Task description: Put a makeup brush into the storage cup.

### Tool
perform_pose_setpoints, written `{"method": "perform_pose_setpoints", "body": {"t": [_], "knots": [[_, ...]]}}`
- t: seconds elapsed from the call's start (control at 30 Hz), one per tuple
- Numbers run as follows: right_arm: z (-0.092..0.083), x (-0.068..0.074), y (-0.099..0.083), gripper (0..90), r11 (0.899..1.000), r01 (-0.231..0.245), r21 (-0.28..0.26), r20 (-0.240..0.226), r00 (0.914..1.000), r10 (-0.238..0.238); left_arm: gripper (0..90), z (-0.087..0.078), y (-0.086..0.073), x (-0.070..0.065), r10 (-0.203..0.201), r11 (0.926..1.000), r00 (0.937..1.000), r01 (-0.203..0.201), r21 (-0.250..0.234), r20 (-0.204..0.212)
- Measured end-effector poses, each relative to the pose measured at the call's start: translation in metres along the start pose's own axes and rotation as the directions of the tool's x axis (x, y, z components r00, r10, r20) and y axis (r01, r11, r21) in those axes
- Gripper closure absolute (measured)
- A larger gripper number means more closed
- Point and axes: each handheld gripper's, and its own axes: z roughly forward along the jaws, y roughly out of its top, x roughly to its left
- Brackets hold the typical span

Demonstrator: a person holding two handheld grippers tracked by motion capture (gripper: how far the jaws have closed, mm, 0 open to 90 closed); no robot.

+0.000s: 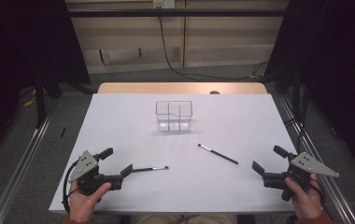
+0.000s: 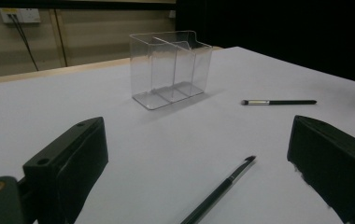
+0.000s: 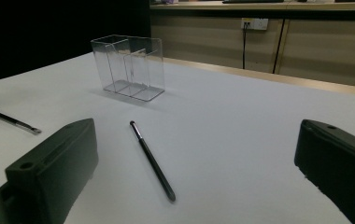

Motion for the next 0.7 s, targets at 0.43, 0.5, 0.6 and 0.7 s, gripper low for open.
{"method": "perform_pose_setpoints", "body": {"t": [0.43,0.5,0.6,0.7], "knots": [[-0.0013,0.0007,0.0,0.0,1.0,0.001,-0.003,-0.012,0.9999,-0.001,5.2,-0.0054,0.0022,0.0021,0.004,1.0,1.0,-0.004,0.005,-0.002],[-0.0015,0.0006,0.0,0.0,1.0,0.001,-0.002,-0.013,0.9999,-0.001,5.2,-0.0053,0.0024,0.0012,0.008,1.0,1.0,-0.008,0.005,0.002],[-0.0012,0.0025,0.0005,0.0,1.0,0.004,-0.003,-0.021,0.9998,-0.004,5.2,-0.0059,0.0035,-0.0017,0.012,0.9995,0.9997,-0.013,0.028,0.022],[0.0001,0.0057,0.0009,0.0,1.0,0.011,0.003,-0.036,0.9993,-0.01,6.6,-0.0068,0.0054,-0.0033,0.025,0.9985,0.9994,-0.026,0.047,0.022]]}}
